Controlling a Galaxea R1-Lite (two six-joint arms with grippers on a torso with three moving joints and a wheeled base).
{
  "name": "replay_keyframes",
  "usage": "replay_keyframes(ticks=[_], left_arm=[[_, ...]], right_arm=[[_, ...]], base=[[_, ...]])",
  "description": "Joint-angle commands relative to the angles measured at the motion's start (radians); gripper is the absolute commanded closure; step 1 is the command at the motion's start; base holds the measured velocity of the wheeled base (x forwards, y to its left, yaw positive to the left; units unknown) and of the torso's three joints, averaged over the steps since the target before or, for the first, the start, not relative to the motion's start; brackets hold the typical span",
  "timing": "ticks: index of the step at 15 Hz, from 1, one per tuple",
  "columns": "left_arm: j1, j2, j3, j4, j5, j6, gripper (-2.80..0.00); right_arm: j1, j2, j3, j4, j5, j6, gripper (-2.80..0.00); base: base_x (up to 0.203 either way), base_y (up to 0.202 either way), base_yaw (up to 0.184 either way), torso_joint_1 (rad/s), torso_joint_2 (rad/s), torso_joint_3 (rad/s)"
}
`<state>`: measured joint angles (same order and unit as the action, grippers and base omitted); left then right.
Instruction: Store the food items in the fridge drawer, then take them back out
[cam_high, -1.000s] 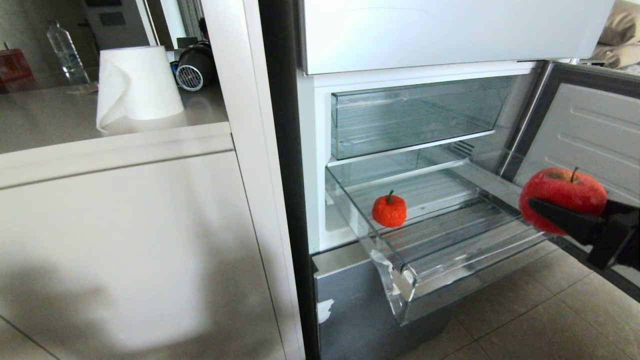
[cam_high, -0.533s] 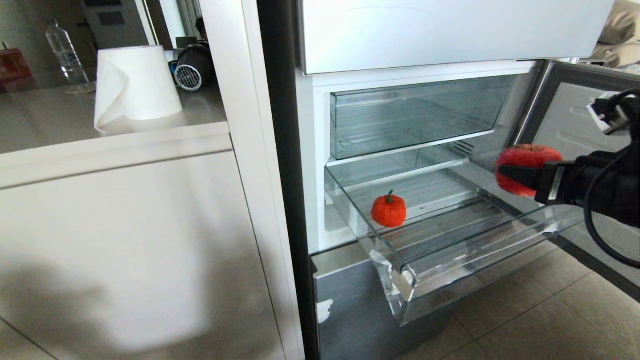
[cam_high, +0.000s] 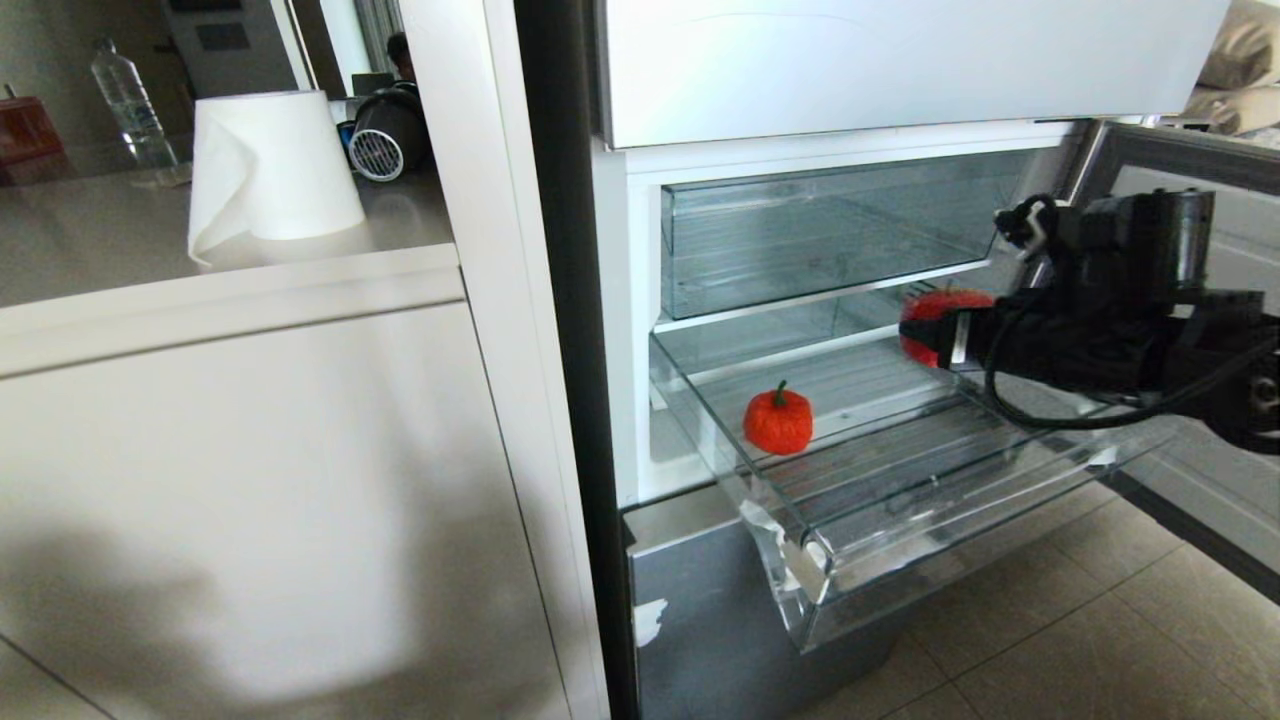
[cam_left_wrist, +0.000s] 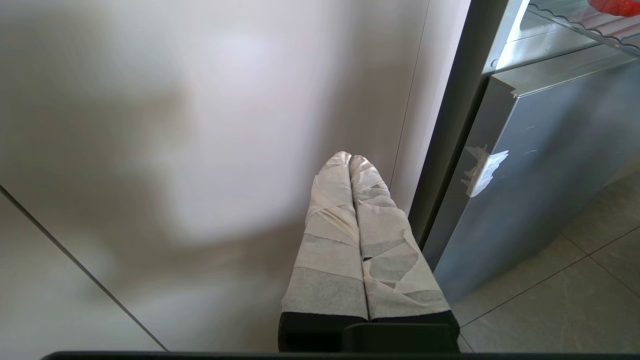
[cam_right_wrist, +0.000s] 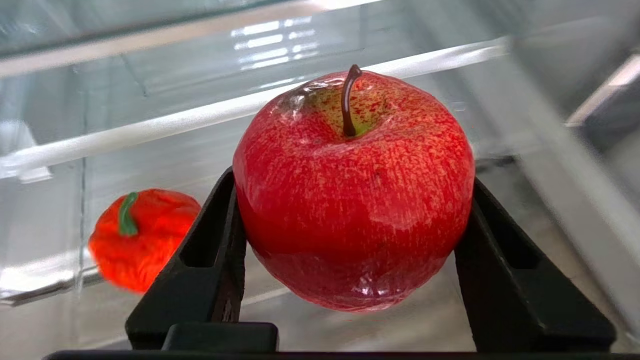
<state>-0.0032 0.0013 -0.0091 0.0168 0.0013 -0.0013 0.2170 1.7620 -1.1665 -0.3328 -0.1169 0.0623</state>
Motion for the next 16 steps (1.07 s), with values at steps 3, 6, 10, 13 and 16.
replay_keyframes(ticks=[3, 6, 10, 13, 16], left_arm=[[0.000, 0.000, 0.000, 0.000, 0.000, 0.000, 0.00], [0.000, 0.000, 0.000, 0.000, 0.000, 0.000, 0.00], [0.000, 0.000, 0.000, 0.000, 0.000, 0.000, 0.00], [0.000, 0.000, 0.000, 0.000, 0.000, 0.000, 0.00], [0.000, 0.000, 0.000, 0.000, 0.000, 0.000, 0.00]], right_arm=[[0.038, 0.172, -0.098, 0.001, -0.017, -0.003, 0.00], [0.053, 0.247, -0.167, 0.000, -0.043, -0.003, 0.00], [0.056, 0.341, -0.245, 0.001, -0.056, -0.005, 0.00], [0.054, 0.388, -0.273, 0.001, -0.074, -0.006, 0.00], [0.054, 0.402, -0.285, 0.001, -0.075, -0.003, -2.80]], base=[[0.000, 0.000, 0.000, 0.000, 0.00, 0.000], [0.000, 0.000, 0.000, 0.000, 0.00, 0.000], [0.000, 0.000, 0.000, 0.000, 0.00, 0.000], [0.000, 0.000, 0.000, 0.000, 0.00, 0.000], [0.000, 0.000, 0.000, 0.000, 0.00, 0.000]])
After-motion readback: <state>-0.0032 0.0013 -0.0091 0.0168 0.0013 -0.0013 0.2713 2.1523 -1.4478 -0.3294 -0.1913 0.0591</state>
